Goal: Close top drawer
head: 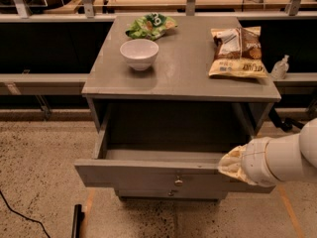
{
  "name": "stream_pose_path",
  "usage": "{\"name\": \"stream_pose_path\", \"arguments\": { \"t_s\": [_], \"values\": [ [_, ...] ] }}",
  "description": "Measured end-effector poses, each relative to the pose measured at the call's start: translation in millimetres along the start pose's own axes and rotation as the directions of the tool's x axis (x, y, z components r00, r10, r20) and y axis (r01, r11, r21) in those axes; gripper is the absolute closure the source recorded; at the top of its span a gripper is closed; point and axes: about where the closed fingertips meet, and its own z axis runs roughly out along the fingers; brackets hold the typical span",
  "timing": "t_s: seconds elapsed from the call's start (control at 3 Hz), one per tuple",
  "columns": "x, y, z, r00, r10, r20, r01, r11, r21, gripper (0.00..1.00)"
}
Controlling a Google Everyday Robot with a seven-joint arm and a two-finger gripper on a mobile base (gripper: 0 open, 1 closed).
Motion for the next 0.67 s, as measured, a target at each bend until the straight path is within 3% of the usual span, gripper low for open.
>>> {"name": "stream_pose_path", "arguments": {
  "t_s": [0.33, 0.67],
  "values": [
    [8.6, 22.6, 0.9, 1.000, 0.029, 0.006, -0.029, 0.9987, 0.042, 1.00],
    [17.5, 30.8, 13.1, 1.000, 0.030, 0.002, -0.030, 0.9976, 0.062, 1.00]
  ]
}}
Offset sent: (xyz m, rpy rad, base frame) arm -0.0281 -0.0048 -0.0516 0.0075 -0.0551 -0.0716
